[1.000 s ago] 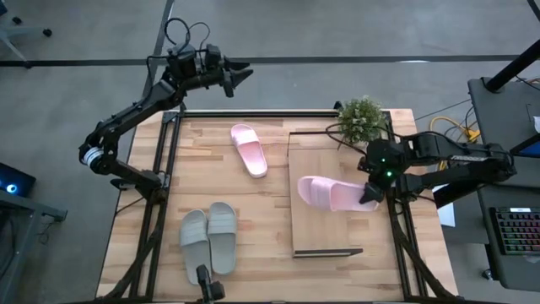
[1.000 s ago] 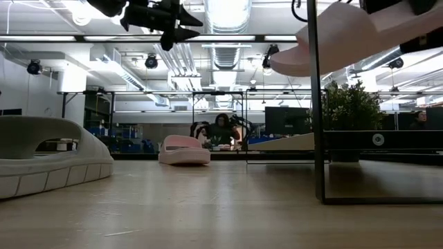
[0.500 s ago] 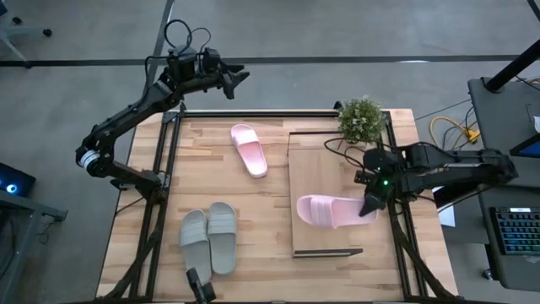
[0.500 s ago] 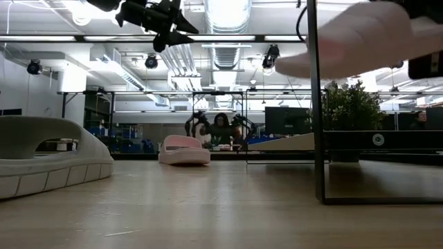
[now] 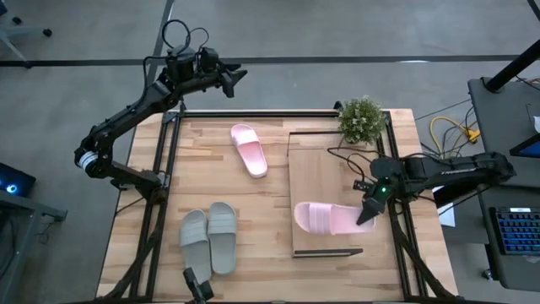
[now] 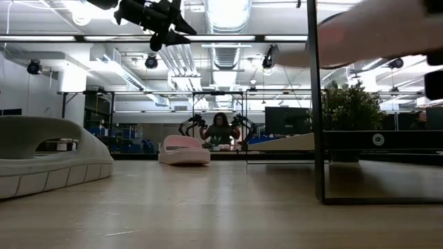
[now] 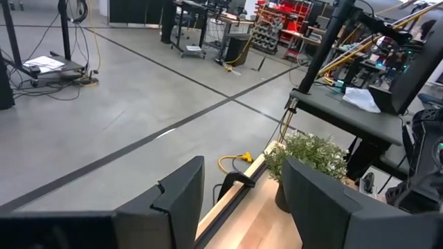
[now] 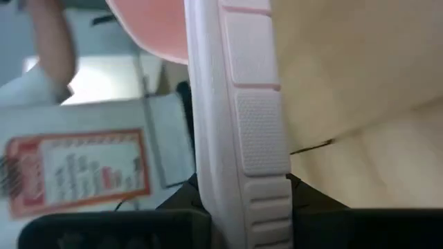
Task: Pick and place slides into the shelf
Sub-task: Put the left pink slide on the shelf
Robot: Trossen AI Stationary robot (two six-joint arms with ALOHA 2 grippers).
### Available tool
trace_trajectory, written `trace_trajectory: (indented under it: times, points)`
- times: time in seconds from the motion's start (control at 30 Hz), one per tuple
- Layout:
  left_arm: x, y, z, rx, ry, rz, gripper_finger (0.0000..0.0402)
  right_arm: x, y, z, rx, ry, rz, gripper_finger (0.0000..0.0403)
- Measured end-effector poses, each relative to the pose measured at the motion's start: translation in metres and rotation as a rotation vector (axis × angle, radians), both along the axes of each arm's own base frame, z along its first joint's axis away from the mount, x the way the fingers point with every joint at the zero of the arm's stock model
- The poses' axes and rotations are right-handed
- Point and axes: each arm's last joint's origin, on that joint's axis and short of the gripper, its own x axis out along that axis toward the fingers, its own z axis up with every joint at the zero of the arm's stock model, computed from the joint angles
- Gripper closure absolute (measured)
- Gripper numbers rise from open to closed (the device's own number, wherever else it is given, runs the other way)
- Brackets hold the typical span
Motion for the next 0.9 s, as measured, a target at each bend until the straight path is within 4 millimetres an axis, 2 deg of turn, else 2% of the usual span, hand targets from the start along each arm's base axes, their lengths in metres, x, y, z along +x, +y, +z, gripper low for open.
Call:
trace_trajectory:
  times: [0.2, 0.33, 0.5, 0.9]
  points:
    - [0.0, 0.0, 0.0, 0.001, 0.001, 0.008, 0.0223, 0.0, 0.014, -0.017, 0.073, -0.009, 0.083, 0.035]
    - [0.0, 0.0, 0.0, -0.001, 0.002, 0.009, 0.0223, -0.001, 0.02, -0.032, 0.09, 0.007, 0.065, 0.035]
    - [0.0, 0.0, 0.0, -0.001, 0.002, 0.012, 0.0223, 0.0, 0.022, -0.041, 0.115, -0.037, 0.025, 0.035]
    - [0.0, 0.001, -0.001, 0.0, 0.005, 0.035, 0.0223, -0.004, 0.021, -0.062, 0.062, -0.014, -0.006, 0.035]
